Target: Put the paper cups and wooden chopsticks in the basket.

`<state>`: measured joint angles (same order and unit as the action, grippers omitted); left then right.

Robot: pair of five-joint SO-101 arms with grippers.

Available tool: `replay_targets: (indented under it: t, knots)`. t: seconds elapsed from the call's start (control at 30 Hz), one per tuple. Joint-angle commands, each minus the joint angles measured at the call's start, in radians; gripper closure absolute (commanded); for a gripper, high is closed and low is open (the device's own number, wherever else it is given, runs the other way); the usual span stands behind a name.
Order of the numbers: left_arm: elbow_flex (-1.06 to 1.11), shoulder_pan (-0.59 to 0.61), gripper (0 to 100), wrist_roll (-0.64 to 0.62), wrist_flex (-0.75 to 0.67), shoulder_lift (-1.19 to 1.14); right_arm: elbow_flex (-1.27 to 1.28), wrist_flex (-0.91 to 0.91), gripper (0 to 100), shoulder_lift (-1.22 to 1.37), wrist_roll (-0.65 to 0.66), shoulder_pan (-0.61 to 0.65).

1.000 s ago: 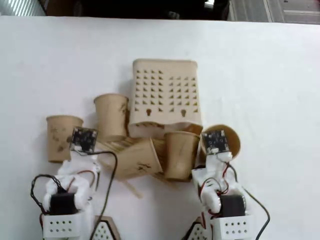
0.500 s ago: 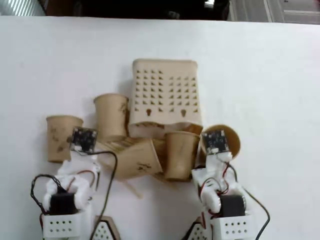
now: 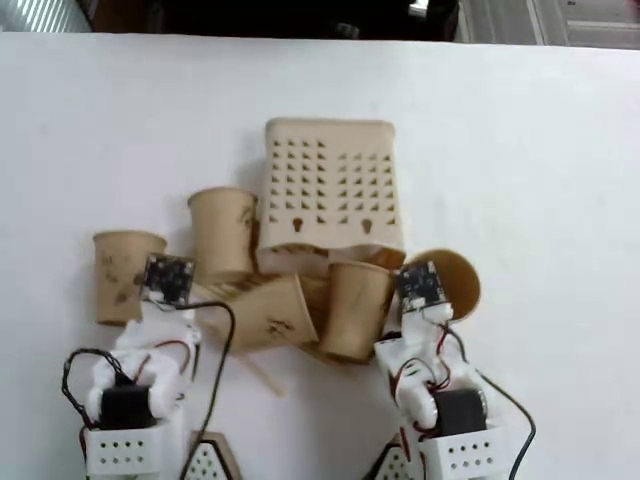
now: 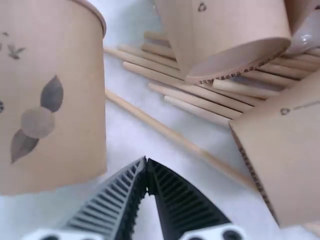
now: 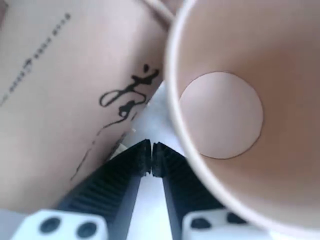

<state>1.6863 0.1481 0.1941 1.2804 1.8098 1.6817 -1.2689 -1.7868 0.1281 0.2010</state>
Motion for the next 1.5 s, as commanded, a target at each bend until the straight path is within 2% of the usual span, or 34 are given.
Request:
replay_targets:
  t: [0.0, 0.2, 0.33, 0.4, 0.5, 0.7, 0.87, 1.03, 1.17, 1.3, 1.47]
  knots:
    - [-0.121, 0.027, 98, 0.008, -0.029, 0.013, -0.066, -0.004, 97.3, -0.010, 0.008, -0.004]
    - [-0.143, 0.022, 98, 0.002, -0.164, 0.013, -0.187, -0.001, 89.4, -0.012, 0.008, -0.131]
    - [-0.147, 0.025, 98, 0.006, -0.137, 0.013, -0.270, 0.001, 85.1, -0.012, 0.012, -0.245]
    - [-0.149, 0.025, 98, 0.008, -0.120, 0.013, -0.330, 0.010, 85.0, -0.012, 0.094, -0.282]
    - [-0.149, 0.025, 98, 0.008, -0.120, 0.013, -0.433, 0.016, 85.0, -0.008, 0.287, -0.311]
    - [-0.143, 0.025, 98, 0.008, -0.118, 0.013, -0.631, 0.061, 85.1, 0.081, 0.310, -0.260]
    - [-0.143, 0.025, 98, 0.008, -0.118, 0.013, -0.804, 0.053, 84.4, 0.443, 0.310, -0.214]
    - [-0.141, 0.025, 98, 0.008, -0.118, 0.013, -0.971, -0.012, 71.0, 0.796, 0.310, -0.104]
    - [-0.129, 0.025, 98, 0.008, -0.120, 0.013, -1.013, 0.028, 70.0, 0.964, 0.315, -0.030]
    - [-0.121, 0.025, 98, 0.057, -0.123, 0.013, -1.011, 0.065, 70.0, 1.076, 0.391, 0.035]
    - [-0.120, 0.025, 98, 0.072, -0.124, 0.013, -1.011, 0.148, 70.0, 1.161, 0.399, 0.033]
